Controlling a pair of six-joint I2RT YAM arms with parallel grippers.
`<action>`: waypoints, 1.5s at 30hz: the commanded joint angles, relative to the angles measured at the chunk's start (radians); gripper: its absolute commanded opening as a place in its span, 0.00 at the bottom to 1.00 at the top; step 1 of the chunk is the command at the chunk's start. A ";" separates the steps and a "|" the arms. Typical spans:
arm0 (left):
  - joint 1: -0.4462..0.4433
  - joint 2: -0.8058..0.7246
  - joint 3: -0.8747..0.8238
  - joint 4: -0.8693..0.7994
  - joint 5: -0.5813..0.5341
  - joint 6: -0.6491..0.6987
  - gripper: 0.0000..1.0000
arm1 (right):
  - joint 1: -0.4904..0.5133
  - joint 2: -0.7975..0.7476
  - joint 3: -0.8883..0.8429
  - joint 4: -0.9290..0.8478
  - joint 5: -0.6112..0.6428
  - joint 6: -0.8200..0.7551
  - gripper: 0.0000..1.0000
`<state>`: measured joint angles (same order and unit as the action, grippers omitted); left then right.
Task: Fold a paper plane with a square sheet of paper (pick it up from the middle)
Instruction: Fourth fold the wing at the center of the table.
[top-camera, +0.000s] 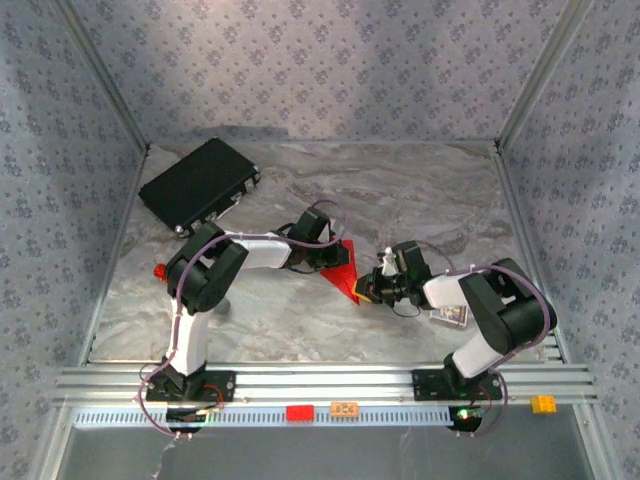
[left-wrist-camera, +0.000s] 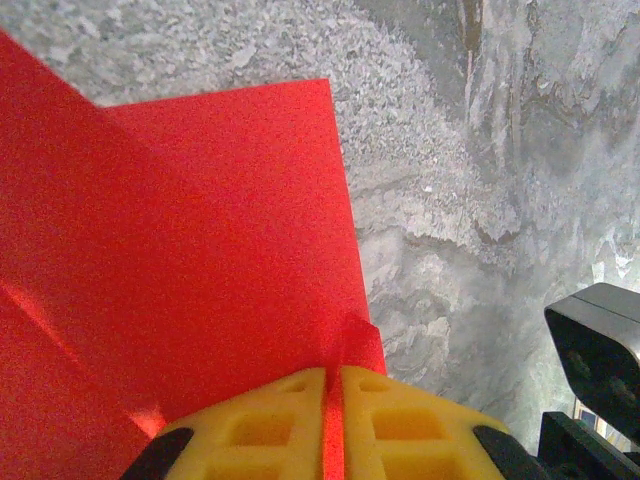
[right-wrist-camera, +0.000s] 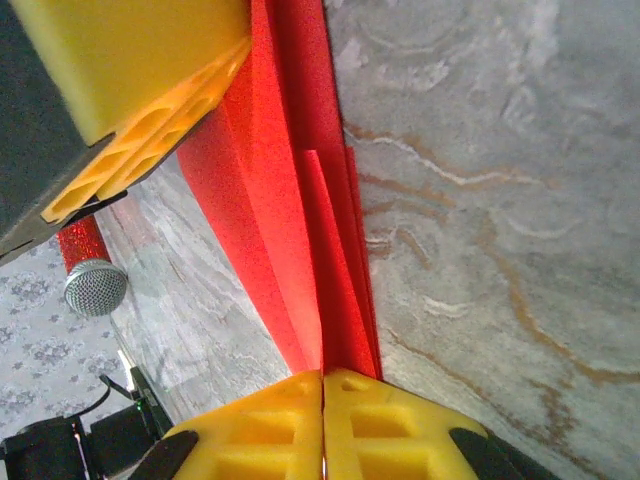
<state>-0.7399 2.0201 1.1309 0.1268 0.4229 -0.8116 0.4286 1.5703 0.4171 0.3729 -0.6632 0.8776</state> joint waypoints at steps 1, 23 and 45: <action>-0.001 0.050 -0.006 -0.078 -0.013 0.017 0.12 | 0.008 0.014 -0.042 -0.157 0.045 -0.013 0.09; 0.000 0.051 -0.014 -0.065 -0.007 0.015 0.11 | 0.014 -0.062 -0.037 -0.304 0.131 -0.086 0.15; 0.000 0.054 -0.010 -0.064 -0.003 0.013 0.11 | 0.019 -0.091 -0.040 -0.359 0.186 -0.101 0.18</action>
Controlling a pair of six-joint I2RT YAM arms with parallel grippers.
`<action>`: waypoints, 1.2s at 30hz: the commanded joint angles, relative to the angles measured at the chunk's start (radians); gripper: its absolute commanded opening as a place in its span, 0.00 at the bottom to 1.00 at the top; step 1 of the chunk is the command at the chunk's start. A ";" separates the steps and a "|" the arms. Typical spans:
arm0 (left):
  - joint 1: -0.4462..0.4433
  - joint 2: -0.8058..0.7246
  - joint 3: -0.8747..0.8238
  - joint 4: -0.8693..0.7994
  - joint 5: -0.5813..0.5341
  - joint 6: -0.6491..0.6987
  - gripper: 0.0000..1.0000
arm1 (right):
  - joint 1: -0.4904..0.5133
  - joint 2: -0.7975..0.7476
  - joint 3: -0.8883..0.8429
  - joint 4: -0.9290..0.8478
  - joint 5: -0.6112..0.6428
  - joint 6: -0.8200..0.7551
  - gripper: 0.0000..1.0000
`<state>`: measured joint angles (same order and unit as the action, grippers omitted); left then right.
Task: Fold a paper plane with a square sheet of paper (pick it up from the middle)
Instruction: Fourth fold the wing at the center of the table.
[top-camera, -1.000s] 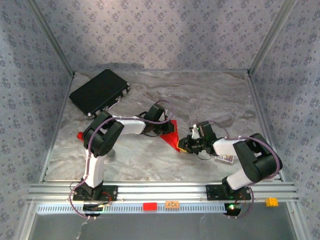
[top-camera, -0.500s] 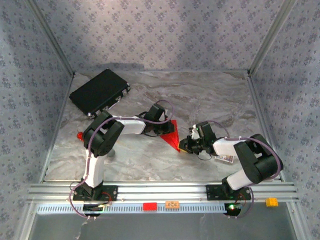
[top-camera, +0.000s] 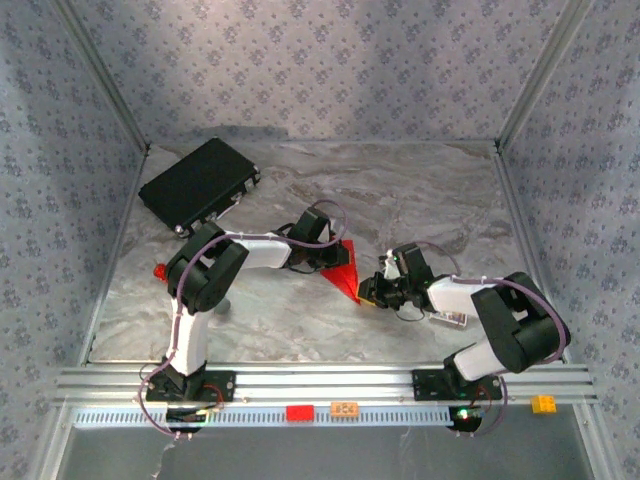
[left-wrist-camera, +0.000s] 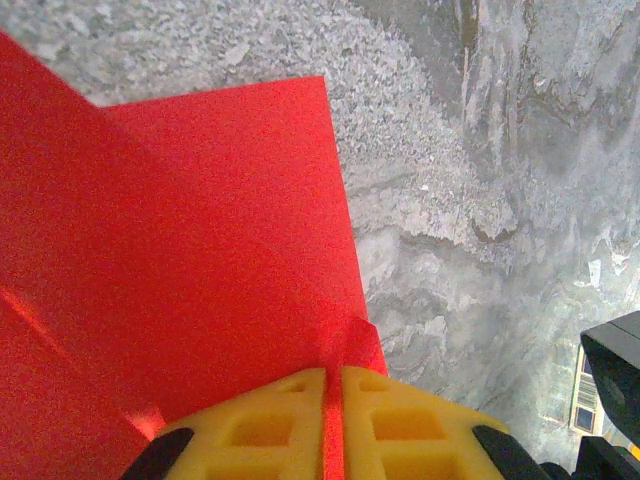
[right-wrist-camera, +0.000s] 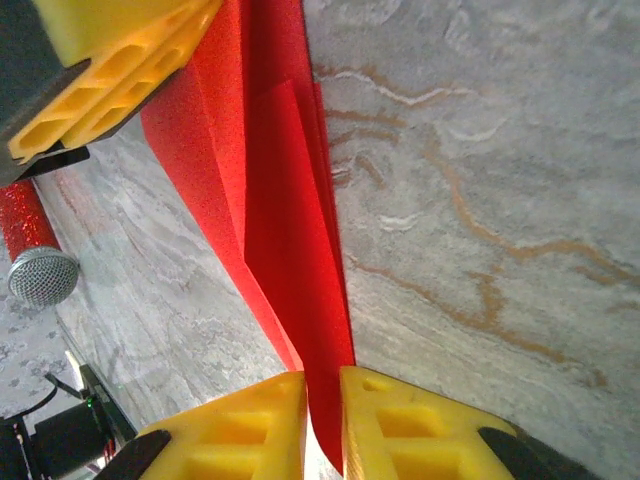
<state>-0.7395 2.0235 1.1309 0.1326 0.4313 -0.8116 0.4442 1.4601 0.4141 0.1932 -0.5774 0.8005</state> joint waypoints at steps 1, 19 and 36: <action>-0.001 0.050 -0.010 -0.070 -0.011 0.013 0.11 | 0.002 0.020 -0.037 -0.182 0.106 -0.023 0.16; 0.000 0.053 -0.013 -0.070 -0.015 0.012 0.11 | -0.017 -0.030 -0.056 -0.129 0.051 0.014 0.15; -0.001 0.058 -0.008 -0.065 -0.007 0.008 0.11 | 0.078 -0.020 0.204 -0.217 0.019 -0.114 0.04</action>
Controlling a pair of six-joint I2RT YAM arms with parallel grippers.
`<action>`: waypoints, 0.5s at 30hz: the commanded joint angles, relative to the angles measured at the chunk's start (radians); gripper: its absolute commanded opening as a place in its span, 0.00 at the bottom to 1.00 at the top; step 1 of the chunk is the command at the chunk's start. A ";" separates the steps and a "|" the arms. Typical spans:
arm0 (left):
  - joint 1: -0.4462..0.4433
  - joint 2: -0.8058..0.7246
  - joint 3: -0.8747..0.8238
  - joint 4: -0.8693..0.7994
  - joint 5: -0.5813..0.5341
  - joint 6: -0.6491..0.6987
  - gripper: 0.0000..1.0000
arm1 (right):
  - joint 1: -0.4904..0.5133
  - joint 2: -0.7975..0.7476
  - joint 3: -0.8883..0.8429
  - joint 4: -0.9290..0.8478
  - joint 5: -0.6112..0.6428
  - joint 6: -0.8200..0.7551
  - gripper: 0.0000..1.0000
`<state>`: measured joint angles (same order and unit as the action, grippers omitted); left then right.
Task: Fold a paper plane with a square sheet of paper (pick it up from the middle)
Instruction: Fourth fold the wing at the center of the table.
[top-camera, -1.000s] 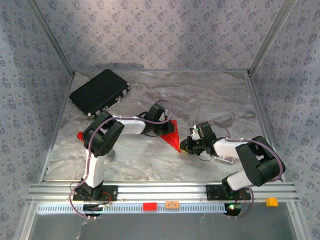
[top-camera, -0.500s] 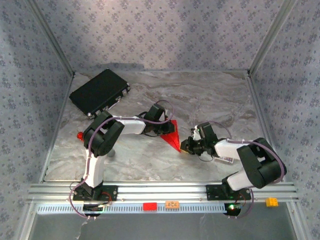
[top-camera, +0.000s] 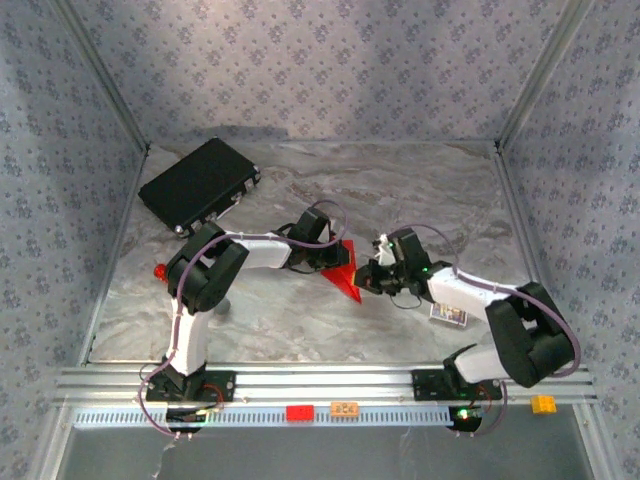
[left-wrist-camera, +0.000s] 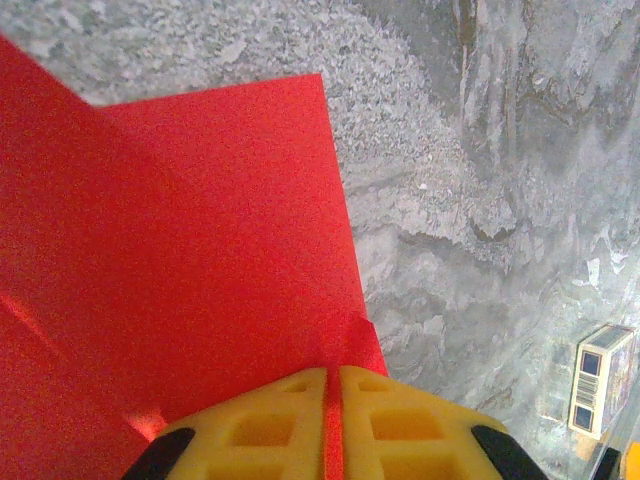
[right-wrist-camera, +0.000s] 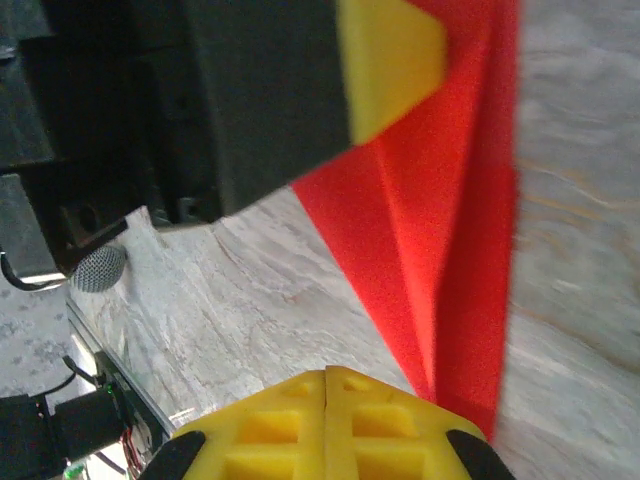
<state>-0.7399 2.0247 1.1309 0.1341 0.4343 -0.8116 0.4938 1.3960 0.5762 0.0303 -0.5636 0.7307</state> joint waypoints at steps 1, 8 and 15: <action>0.000 0.057 -0.009 -0.066 -0.010 0.009 0.11 | 0.038 0.061 0.057 -0.063 0.014 -0.046 0.03; 0.000 0.057 -0.008 -0.067 -0.009 0.009 0.11 | 0.086 0.167 0.124 -0.094 0.083 -0.057 0.02; -0.001 0.055 -0.010 -0.070 -0.009 0.011 0.11 | 0.064 0.203 0.103 -0.075 0.107 -0.045 0.02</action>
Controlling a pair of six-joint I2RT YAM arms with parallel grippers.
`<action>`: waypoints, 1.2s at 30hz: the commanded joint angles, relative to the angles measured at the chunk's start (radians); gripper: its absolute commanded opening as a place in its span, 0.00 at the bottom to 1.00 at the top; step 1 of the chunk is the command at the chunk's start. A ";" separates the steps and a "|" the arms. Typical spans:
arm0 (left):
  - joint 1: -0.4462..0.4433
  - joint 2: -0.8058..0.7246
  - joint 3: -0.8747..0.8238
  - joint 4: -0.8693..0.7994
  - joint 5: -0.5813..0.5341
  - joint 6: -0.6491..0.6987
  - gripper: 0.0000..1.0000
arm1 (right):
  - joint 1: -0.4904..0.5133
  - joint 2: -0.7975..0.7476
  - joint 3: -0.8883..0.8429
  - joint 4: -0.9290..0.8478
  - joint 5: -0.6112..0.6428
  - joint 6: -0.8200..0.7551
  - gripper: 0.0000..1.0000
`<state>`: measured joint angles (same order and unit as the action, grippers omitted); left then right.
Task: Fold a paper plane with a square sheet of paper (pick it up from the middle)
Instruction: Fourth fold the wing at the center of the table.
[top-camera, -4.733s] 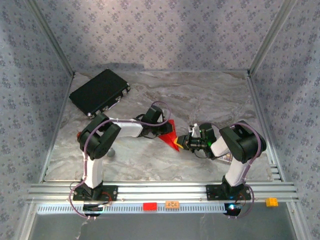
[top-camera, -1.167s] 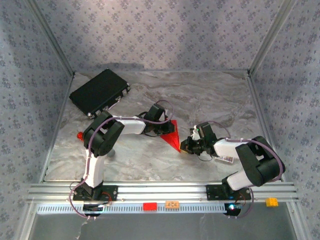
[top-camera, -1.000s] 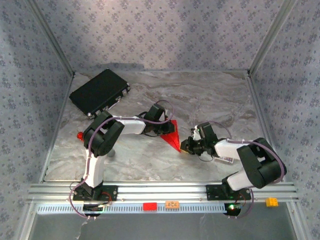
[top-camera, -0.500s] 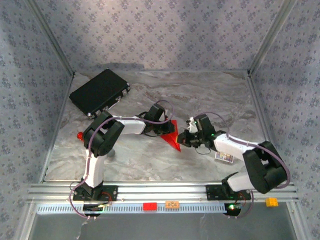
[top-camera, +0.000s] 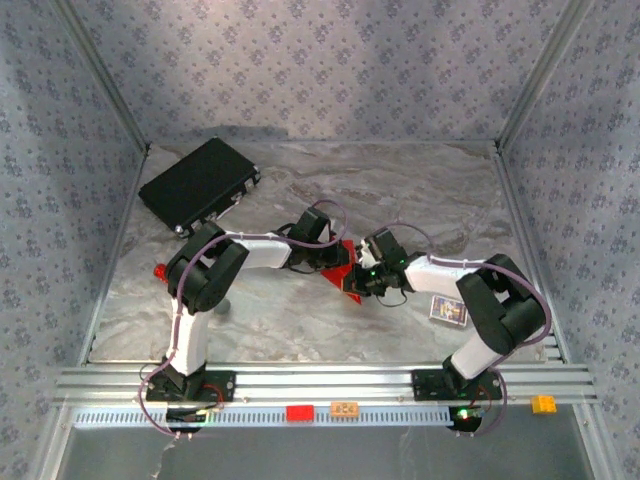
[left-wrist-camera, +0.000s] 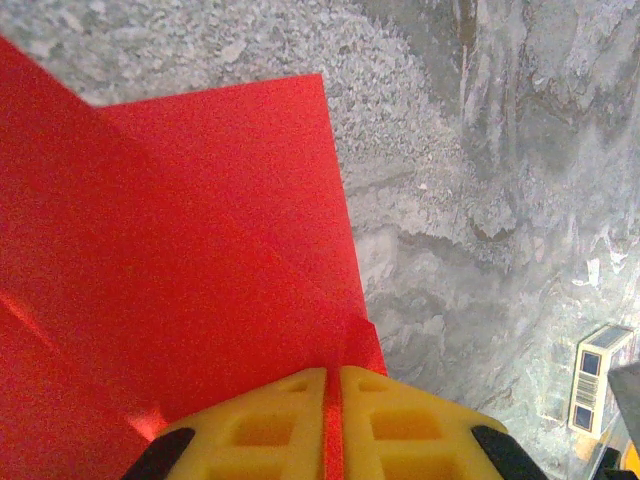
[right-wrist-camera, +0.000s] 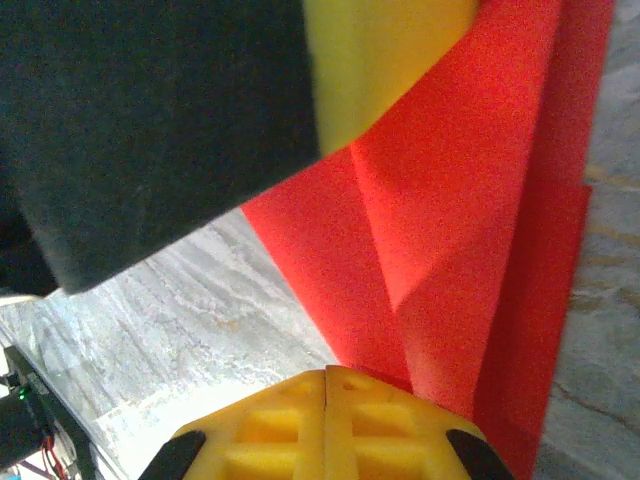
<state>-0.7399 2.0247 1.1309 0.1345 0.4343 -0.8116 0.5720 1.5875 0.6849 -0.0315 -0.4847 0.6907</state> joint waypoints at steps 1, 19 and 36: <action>0.000 0.055 -0.010 -0.070 -0.009 0.011 0.11 | -0.020 0.012 -0.013 -0.008 0.022 -0.004 0.02; 0.003 0.059 -0.011 -0.076 -0.012 0.014 0.11 | -0.068 -0.007 -0.143 0.118 -0.049 0.049 0.02; 0.021 0.075 -0.032 -0.079 -0.023 0.006 0.11 | -0.100 -0.106 -0.306 0.178 -0.101 0.051 0.03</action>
<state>-0.7376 2.0315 1.1305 0.1390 0.4686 -0.8127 0.4751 1.4963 0.4240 0.2607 -0.5724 0.7441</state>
